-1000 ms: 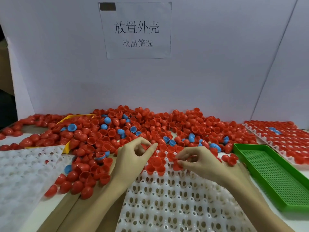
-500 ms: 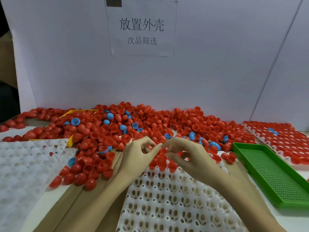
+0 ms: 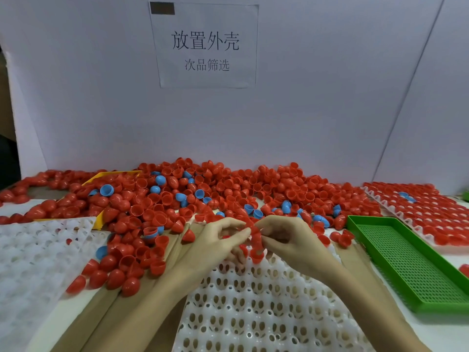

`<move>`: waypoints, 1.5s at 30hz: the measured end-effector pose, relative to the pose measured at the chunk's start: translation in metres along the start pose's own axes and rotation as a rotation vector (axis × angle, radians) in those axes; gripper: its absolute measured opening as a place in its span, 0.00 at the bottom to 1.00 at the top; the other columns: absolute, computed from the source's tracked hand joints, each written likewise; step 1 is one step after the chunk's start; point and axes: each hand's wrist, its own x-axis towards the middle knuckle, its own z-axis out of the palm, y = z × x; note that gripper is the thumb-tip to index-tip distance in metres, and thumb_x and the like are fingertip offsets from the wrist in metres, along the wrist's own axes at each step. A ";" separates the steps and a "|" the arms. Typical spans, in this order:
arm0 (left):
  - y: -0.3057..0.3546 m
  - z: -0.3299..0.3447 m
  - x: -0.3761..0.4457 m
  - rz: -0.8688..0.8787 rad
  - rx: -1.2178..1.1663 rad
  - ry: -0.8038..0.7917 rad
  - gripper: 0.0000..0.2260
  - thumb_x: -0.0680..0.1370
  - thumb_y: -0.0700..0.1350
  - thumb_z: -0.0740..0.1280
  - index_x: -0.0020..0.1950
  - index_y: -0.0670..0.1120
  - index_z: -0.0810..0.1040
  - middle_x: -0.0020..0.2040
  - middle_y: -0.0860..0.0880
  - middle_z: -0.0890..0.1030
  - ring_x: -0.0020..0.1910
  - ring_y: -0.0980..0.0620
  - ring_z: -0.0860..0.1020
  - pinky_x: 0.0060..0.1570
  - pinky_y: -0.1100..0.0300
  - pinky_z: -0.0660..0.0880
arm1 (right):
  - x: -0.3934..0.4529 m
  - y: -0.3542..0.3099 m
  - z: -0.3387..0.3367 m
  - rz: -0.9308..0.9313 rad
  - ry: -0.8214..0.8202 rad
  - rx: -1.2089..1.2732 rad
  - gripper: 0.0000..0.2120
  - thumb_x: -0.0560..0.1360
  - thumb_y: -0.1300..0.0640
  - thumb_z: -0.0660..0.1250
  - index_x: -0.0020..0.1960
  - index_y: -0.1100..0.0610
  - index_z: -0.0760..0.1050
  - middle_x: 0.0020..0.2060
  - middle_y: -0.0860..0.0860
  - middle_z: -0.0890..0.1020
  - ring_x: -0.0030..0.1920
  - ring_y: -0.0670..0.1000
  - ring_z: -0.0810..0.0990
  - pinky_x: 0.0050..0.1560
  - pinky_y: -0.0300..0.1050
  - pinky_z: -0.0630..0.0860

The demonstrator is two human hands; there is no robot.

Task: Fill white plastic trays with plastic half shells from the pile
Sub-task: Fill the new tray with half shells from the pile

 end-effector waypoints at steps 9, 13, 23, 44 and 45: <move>-0.006 0.007 -0.002 0.427 0.358 0.187 0.14 0.74 0.43 0.79 0.55 0.53 0.79 0.51 0.57 0.84 0.45 0.55 0.85 0.45 0.64 0.81 | -0.004 0.006 -0.007 0.036 0.151 0.025 0.10 0.80 0.62 0.72 0.59 0.51 0.83 0.48 0.47 0.86 0.48 0.48 0.86 0.51 0.50 0.85; -0.011 0.013 -0.003 0.623 0.504 0.184 0.14 0.74 0.42 0.78 0.53 0.53 0.77 0.49 0.58 0.80 0.50 0.54 0.82 0.50 0.61 0.80 | -0.007 0.004 -0.003 0.040 0.031 0.065 0.05 0.79 0.54 0.74 0.55 0.52 0.84 0.46 0.48 0.87 0.46 0.49 0.86 0.49 0.44 0.83; -0.013 0.011 -0.005 0.609 0.618 -0.038 0.13 0.78 0.51 0.74 0.60 0.55 0.76 0.55 0.61 0.78 0.57 0.59 0.79 0.55 0.69 0.75 | -0.009 0.015 -0.013 0.093 0.001 0.023 0.03 0.78 0.61 0.75 0.51 0.57 0.84 0.41 0.52 0.88 0.39 0.50 0.88 0.42 0.43 0.84; -0.031 -0.033 0.016 0.379 1.326 0.286 0.11 0.85 0.56 0.59 0.62 0.53 0.75 0.54 0.58 0.73 0.48 0.60 0.75 0.35 0.70 0.67 | 0.002 0.044 -0.071 0.227 0.006 0.058 0.10 0.83 0.52 0.68 0.48 0.51 0.87 0.34 0.47 0.83 0.32 0.44 0.78 0.36 0.35 0.76; -0.032 -0.033 0.016 0.381 1.329 0.285 0.11 0.85 0.56 0.58 0.62 0.53 0.75 0.54 0.59 0.73 0.47 0.60 0.75 0.36 0.70 0.69 | -0.003 0.052 -0.074 0.234 0.076 0.169 0.11 0.83 0.52 0.67 0.49 0.51 0.87 0.34 0.48 0.82 0.33 0.46 0.77 0.35 0.36 0.75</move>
